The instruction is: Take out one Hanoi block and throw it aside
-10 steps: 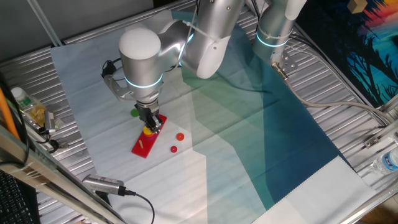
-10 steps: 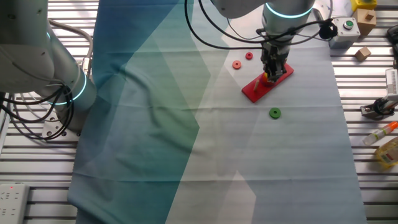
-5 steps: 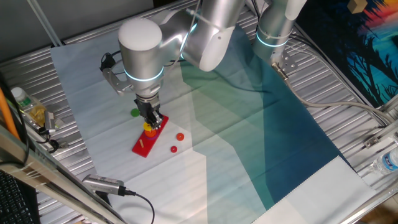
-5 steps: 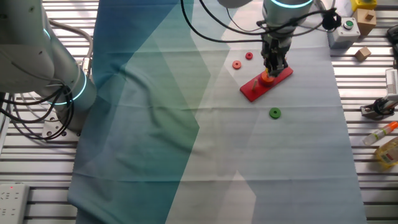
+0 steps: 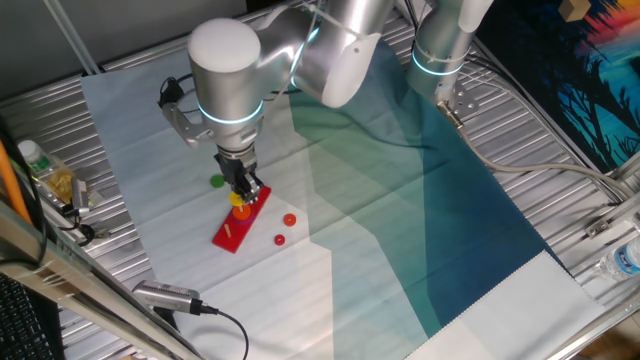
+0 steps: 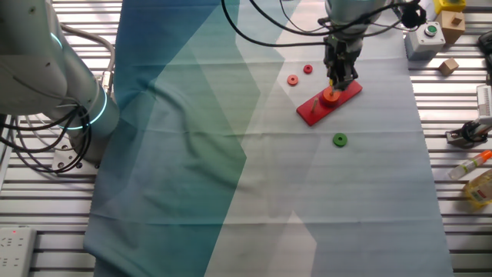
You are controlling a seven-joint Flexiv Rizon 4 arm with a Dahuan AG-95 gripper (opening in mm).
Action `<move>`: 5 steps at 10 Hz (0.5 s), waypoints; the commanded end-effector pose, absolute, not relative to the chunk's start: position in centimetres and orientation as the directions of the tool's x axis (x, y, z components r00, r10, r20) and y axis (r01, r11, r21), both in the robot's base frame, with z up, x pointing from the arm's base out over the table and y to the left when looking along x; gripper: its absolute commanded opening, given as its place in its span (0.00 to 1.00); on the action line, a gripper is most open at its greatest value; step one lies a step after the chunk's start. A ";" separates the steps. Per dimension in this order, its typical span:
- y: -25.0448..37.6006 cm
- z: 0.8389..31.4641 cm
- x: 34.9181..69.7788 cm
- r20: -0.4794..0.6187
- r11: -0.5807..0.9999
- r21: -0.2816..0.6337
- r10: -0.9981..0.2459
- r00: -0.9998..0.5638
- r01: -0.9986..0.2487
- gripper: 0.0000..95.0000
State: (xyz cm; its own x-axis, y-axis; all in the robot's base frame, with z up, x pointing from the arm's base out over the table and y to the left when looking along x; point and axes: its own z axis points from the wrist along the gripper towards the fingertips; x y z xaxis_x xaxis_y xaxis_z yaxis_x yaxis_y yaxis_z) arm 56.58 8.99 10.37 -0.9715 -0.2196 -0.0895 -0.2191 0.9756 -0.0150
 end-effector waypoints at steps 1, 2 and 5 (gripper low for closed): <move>7.9 10.9 56.9 -0.081 0.970 -0.015 -0.244 -0.966 -0.243 0.00; 7.3 11.1 57.1 -0.074 0.968 -0.013 -0.249 -0.966 -0.249 0.00; 4.5 10.3 58.2 -0.077 0.953 -0.003 -0.301 -0.950 -0.302 0.00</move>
